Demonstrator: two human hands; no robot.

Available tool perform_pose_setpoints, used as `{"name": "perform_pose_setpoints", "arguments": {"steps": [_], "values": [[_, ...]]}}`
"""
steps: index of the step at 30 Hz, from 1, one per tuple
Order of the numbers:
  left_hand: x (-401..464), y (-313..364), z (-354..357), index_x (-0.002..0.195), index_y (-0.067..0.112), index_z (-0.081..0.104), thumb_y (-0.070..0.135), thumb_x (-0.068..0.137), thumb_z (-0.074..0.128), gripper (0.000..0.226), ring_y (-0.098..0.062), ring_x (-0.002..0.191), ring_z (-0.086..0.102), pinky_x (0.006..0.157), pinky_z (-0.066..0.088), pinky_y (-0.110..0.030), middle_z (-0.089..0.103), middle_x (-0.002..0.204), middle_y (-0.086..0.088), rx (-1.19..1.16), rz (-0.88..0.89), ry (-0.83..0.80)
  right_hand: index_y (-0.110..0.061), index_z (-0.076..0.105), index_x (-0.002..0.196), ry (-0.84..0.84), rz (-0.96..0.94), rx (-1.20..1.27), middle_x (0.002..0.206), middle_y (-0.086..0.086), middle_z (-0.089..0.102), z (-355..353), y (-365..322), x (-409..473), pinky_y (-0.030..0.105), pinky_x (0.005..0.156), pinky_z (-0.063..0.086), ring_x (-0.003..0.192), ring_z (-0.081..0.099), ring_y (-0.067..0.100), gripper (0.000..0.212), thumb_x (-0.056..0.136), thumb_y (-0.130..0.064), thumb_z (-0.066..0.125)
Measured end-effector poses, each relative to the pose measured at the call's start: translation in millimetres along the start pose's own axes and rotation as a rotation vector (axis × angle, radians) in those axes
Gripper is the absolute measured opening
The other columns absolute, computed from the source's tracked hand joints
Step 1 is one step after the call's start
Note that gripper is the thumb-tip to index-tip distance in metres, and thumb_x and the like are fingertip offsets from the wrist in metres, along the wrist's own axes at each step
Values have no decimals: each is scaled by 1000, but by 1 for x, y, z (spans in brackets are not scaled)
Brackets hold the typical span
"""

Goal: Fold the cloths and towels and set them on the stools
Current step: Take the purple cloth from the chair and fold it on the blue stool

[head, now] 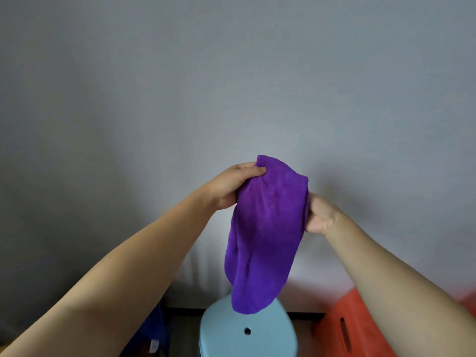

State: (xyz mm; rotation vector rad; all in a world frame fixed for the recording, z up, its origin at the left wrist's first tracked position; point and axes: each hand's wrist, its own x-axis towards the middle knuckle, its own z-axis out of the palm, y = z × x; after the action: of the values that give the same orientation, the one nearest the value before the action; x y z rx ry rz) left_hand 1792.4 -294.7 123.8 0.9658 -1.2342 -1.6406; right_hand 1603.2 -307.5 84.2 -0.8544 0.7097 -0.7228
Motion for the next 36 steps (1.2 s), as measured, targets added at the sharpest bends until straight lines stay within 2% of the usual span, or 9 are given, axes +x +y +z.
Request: {"name": "perform_pose_setpoints", "arguments": {"steps": [2, 6, 8, 16, 21, 23, 30, 34, 36], "values": [[2, 0, -7, 93, 15, 69, 23, 94, 54, 17, -11, 79, 68, 73, 55, -22, 74, 84, 3, 37, -31, 59, -6, 70, 82, -11, 5, -28, 81, 10, 67, -11, -3, 3, 28, 70, 57, 71, 65, 20, 63, 26, -22, 95], [2, -3, -35, 93, 16, 68, 38, 93, 54, 26, -11, 77, 67, 71, 52, -26, 73, 85, 2, -12, -153, 210, -8, 71, 77, 187, -72, 6, 74, 5, 73, -19, -12, -2, 26, 63, 59, 64, 70, 14, 16, 71, -23, 73], [1, -4, -48, 92, 16, 66, 30, 94, 52, 20, -13, 75, 63, 67, 52, -26, 68, 87, 0, -137, -161, 307, -11, 73, 71, 301, -131, 67, 70, 3, 73, -34, -15, -5, 25, 58, 59, 62, 70, 13, 30, 90, -24, 54], [0, -8, -79, 100, 7, 59, 15, 95, 53, 12, -16, 78, 61, 72, 53, -31, 64, 93, -6, -397, -11, 691, -13, 59, 77, 621, 1, -33, 50, 1, 68, -79, -27, -24, 25, 42, 54, 42, 65, 13, 20, 94, -19, 50], [-5, -1, -84, 95, 5, 58, 10, 96, 48, 12, -18, 76, 59, 70, 51, -32, 62, 88, -7, -352, -88, 640, -11, 58, 83, 560, -31, 15, 55, 3, 68, -82, -42, -29, 27, 46, 56, 47, 66, 13, 7, 83, -13, 65], [-6, 1, -87, 98, 4, 58, 9, 96, 46, 13, -18, 78, 60, 70, 52, -32, 62, 89, -7, -369, -112, 608, -9, 58, 85, 466, -129, 116, 60, 3, 69, -83, -47, -31, 29, 51, 58, 53, 69, 14, 37, 57, -5, 82], [-12, 6, -87, 84, 6, 56, 6, 95, 47, 15, -15, 72, 54, 79, 51, -28, 55, 78, -4, -495, -4, 469, -12, 55, 81, 590, -106, -398, 78, 5, 63, -78, -49, -28, 18, 47, 54, 43, 64, 3, 22, 92, 6, 47], [-16, -1, -88, 94, -1, 59, -9, 93, 39, 22, -18, 85, 60, 77, 57, -27, 62, 91, -9, -168, -76, 368, -10, 55, 92, 740, -41, -711, 85, 11, 60, -86, -42, -21, 36, 73, 54, 58, 64, 19, 8, 96, -14, 50], [-16, -7, -91, 102, -4, 60, -10, 93, 40, 23, -18, 85, 60, 80, 56, -30, 63, 94, -11, 58, -146, 431, -9, 55, 86, 809, -33, -684, 93, 16, 58, -88, -42, -21, 37, 65, 55, 65, 57, 23, 10, 94, -15, 52]]}}
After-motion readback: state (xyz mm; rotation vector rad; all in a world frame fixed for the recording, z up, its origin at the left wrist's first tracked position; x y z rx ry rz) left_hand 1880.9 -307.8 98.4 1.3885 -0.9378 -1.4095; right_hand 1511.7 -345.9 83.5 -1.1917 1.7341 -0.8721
